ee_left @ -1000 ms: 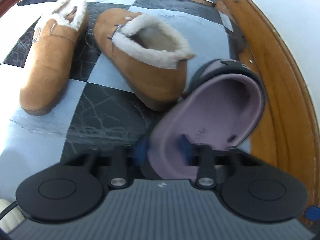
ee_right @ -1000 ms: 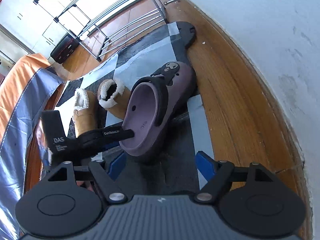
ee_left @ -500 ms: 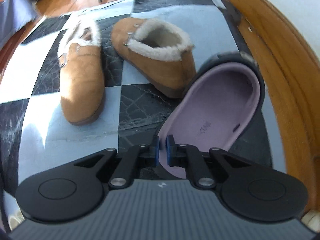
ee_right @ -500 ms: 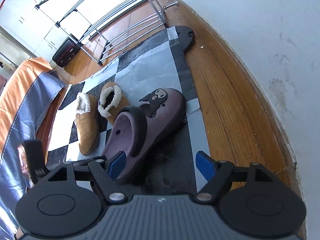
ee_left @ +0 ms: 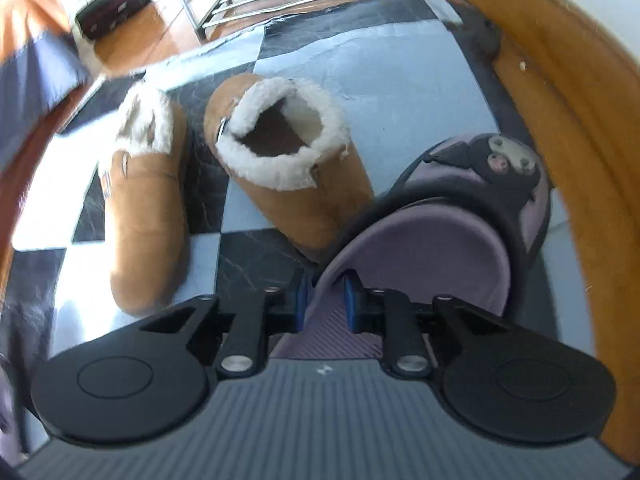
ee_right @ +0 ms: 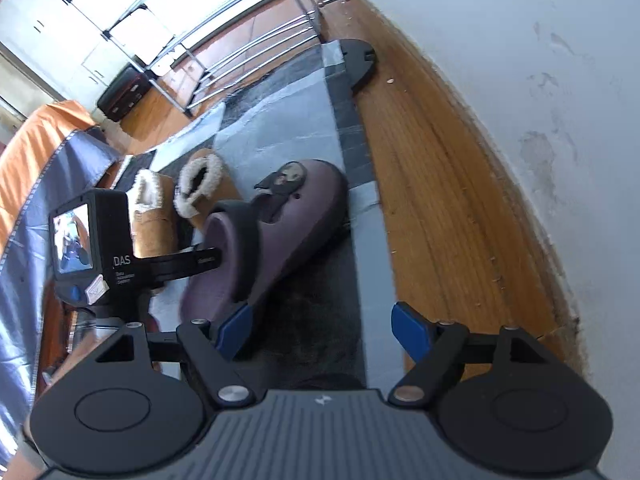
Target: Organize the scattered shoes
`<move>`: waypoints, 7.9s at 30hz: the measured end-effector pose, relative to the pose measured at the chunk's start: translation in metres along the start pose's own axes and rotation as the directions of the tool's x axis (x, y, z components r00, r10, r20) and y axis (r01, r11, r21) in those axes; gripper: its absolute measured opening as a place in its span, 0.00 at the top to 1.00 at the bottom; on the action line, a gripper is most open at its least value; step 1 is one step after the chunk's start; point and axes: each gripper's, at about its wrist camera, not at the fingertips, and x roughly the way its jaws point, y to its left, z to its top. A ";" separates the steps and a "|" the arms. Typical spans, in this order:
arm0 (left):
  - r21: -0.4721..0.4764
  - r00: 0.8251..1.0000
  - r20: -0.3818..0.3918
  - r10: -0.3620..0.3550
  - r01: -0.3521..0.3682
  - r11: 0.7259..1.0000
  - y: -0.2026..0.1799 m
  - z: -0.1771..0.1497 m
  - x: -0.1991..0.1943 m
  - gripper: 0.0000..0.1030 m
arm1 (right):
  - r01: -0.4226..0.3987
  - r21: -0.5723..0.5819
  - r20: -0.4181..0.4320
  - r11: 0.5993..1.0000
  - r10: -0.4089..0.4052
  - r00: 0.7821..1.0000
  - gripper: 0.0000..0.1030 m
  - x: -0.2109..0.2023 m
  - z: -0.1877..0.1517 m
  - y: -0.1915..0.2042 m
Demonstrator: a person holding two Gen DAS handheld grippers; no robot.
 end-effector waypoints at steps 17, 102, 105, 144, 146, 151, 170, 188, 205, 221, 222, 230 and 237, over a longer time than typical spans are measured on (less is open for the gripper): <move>0.072 0.992 -0.046 -0.118 0.122 0.990 0.043 -0.033 -0.023 0.56 | -0.021 -0.098 -0.028 0.995 0.019 0.999 0.22 0.005 -0.001 0.034; -0.500 0.979 -0.003 -0.202 0.174 0.848 0.503 -0.321 -0.229 0.82 | -0.208 -0.650 -0.378 0.731 -0.073 0.923 0.25 0.213 -0.214 0.527; -0.454 0.990 0.010 -0.137 0.127 0.882 0.495 -0.320 -0.238 0.78 | -0.159 -0.630 -0.331 0.760 -0.077 0.940 0.44 0.225 -0.218 0.525; -0.511 0.972 -0.101 -0.212 0.132 0.849 0.505 -0.346 -0.210 0.70 | -0.390 -0.664 -0.411 0.638 0.124 0.903 0.39 0.153 -0.209 0.532; -0.509 0.968 -0.110 -0.224 0.139 0.849 0.503 -0.348 -0.207 0.70 | -0.425 -0.672 -0.418 0.607 0.164 0.894 0.39 0.153 -0.216 0.530; -0.489 0.975 -0.124 -0.186 0.103 0.866 0.497 -0.349 -0.204 0.70 | -0.474 -0.754 -0.441 0.455 0.183 0.879 0.38 0.137 -0.240 0.539; -0.543 0.986 -0.094 -0.134 0.062 0.837 0.517 -0.350 -0.214 0.66 | -0.346 0.276 -0.418 0.897 0.436 0.797 0.80 0.183 -0.183 0.442; -0.543 0.984 -0.114 -0.133 0.050 0.838 0.521 -0.350 -0.207 0.61 | -0.218 0.259 -0.627 0.941 0.335 0.703 0.69 0.214 -0.200 0.450; -0.568 0.983 -0.156 -0.096 -0.009 0.823 0.524 -0.359 -0.164 0.61 | -0.315 -0.301 0.072 0.900 0.351 0.934 0.01 0.145 -0.245 0.494; -0.570 0.980 -0.191 -0.059 -0.062 0.820 0.526 -0.367 -0.137 0.60 | -0.179 -0.604 -0.187 0.776 0.080 0.979 0.10 0.172 -0.326 0.518; -0.564 0.981 -0.188 -0.053 -0.063 0.824 0.524 -0.366 -0.136 0.60 | -0.146 -0.584 -0.178 0.798 0.050 0.983 0.07 0.180 -0.326 0.519; -0.361 0.982 -0.138 0.128 -0.170 0.917 0.501 -0.364 -0.111 0.60 | -0.059 -0.619 -0.080 0.783 0.011 0.997 0.01 0.217 -0.335 0.539; -0.376 0.990 -0.092 0.110 -0.137 0.916 0.501 -0.361 -0.119 0.60 | -0.103 -0.684 -0.145 0.722 0.005 0.989 0.08 0.196 -0.339 0.526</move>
